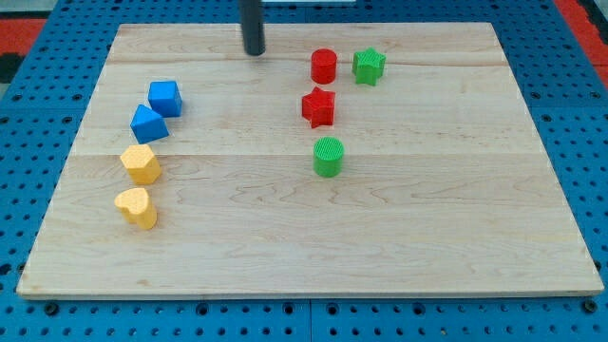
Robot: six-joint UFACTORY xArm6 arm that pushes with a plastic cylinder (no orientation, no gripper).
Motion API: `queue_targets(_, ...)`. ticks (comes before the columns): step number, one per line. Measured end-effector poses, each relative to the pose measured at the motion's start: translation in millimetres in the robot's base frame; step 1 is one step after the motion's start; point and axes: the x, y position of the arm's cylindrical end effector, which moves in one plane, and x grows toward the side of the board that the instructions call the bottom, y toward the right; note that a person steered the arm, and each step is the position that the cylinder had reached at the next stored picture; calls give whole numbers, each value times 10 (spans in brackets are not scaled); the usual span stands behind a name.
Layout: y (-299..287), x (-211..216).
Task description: Slightly push the yellow hexagon to the right side
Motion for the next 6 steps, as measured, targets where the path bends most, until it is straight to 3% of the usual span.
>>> queue_targets(2,-1447,346)
queue_targets(3,-1708,963)
queue_targets(4,-1551,1663)
queue_targets(5,-1077,1790)
queue_targets(6,-1095,1742)
